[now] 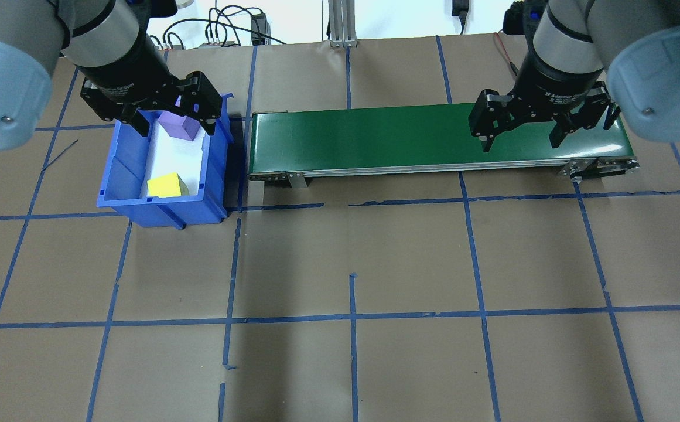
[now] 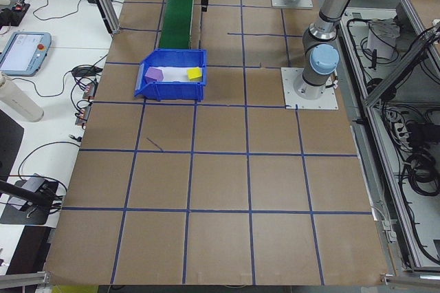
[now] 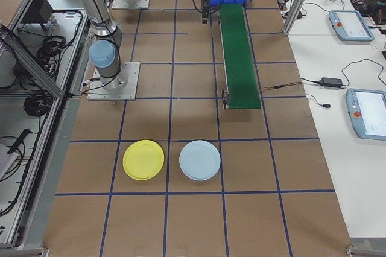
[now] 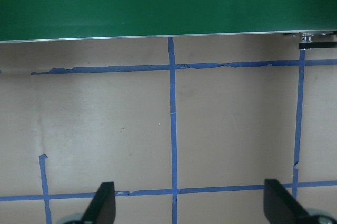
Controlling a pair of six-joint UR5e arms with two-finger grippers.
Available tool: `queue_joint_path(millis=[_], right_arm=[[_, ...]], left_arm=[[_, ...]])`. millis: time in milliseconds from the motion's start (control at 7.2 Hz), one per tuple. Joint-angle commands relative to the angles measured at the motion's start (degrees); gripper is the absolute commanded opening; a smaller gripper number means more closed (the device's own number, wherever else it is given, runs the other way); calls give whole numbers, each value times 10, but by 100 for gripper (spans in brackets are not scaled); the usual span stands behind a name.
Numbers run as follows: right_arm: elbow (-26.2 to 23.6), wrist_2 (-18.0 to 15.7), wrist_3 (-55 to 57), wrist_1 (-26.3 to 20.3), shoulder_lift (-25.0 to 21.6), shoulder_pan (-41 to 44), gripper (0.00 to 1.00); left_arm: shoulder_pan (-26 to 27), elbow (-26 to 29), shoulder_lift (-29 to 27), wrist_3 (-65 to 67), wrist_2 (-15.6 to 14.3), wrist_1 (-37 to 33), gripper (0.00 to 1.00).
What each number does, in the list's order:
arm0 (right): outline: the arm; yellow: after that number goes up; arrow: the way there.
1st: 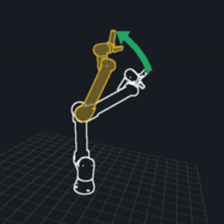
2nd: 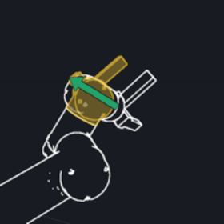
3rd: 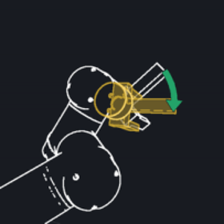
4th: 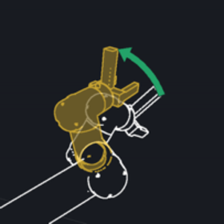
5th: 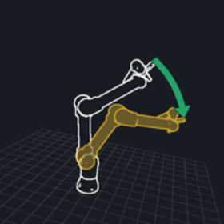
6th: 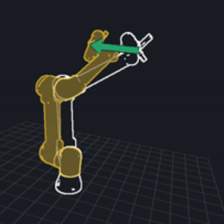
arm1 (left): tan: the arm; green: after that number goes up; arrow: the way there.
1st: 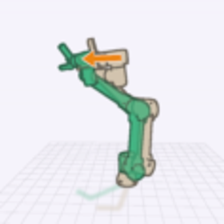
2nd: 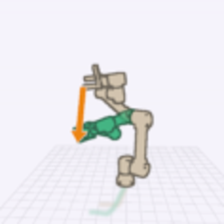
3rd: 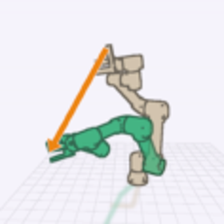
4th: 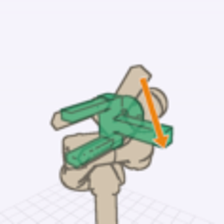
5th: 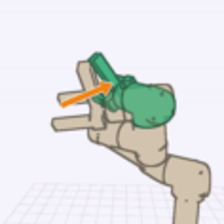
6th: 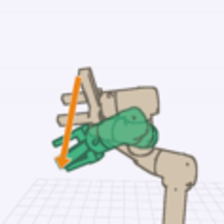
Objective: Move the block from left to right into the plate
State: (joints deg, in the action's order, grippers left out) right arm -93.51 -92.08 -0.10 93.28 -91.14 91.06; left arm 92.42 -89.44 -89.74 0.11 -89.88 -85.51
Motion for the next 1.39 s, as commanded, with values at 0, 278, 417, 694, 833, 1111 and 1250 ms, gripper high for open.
queue_joint_path(millis=[0, 278, 417, 694, 833, 1111, 1250], right_arm=[[0, -1, -15, 1, 0, 0, 100], [0, -2, -14, 1, 0, 0, 100], [-1, -1, -14, 2, 0, 0, 100], [-2, 0, -10, 2, 0, 0, 100], [-2, 0, -9, 2, 0, 0, 100], [-3, -1, -10, 2, 0, 0, 100], [-3, -2, -12, 2, 0, 0, 100]], left_arm=[[0, 0, 0, 0, -4, 0, 100], [-2, 1, -1, 0, -6, 2, 100], [-18, 8, -1, 0, -9, 1, 100], [-67, 1, -38, -27, -7, 36, 100], [-74, 20, -96, -64, -8, 84, 100], [-116, 62, -176, -112, -2, 135, 100], [-116, 91, -230, -123, -3, 134, 100]])
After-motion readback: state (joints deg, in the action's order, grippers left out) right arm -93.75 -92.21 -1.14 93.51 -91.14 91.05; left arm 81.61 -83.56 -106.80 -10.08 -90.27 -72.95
